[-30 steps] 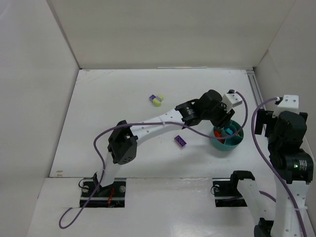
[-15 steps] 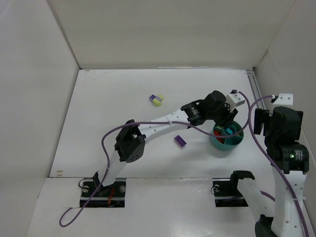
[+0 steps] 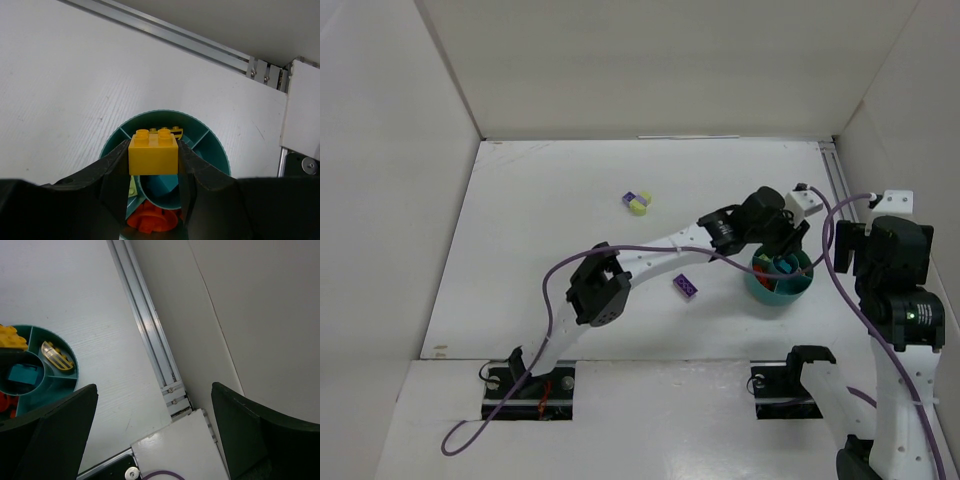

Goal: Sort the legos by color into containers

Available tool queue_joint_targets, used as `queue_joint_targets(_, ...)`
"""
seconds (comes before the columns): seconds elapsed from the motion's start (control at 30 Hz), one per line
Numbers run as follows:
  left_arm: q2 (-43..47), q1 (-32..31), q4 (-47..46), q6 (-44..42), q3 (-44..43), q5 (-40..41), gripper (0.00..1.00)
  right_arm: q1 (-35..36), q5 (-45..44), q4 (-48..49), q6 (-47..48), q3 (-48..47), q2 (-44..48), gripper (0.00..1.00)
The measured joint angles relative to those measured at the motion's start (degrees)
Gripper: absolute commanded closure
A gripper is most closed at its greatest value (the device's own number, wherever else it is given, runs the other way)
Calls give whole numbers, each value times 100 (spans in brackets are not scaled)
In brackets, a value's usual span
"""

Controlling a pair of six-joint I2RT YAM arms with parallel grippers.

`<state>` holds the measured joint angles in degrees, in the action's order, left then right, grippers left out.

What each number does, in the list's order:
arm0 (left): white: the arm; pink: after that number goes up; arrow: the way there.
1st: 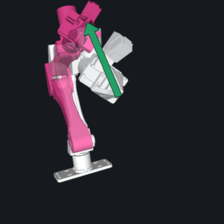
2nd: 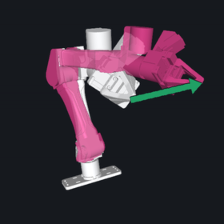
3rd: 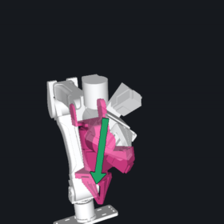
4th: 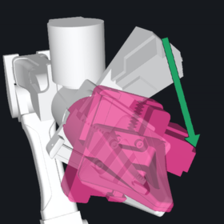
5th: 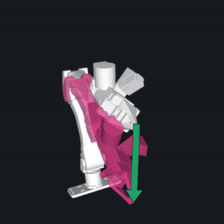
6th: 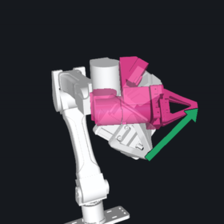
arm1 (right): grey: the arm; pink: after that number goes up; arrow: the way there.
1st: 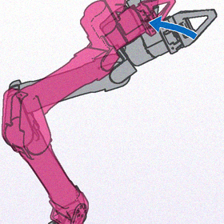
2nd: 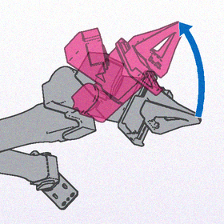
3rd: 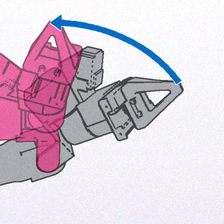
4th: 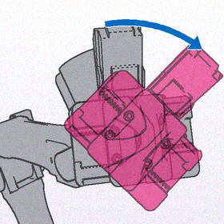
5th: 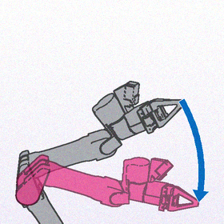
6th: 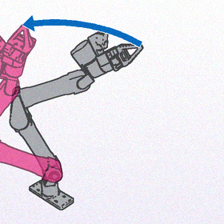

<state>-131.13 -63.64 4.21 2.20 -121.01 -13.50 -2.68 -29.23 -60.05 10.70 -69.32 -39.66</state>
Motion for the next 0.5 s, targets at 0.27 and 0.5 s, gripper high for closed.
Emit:
queue_joint_targets(0.27,-509,-63,-426,87,-96,-136,62,0,26,4,4,81,-13,0)
queue_joint_targets(0.5,-787,-190,-846,245,-214,-205,61,0,179,7,48,179,-61,0)
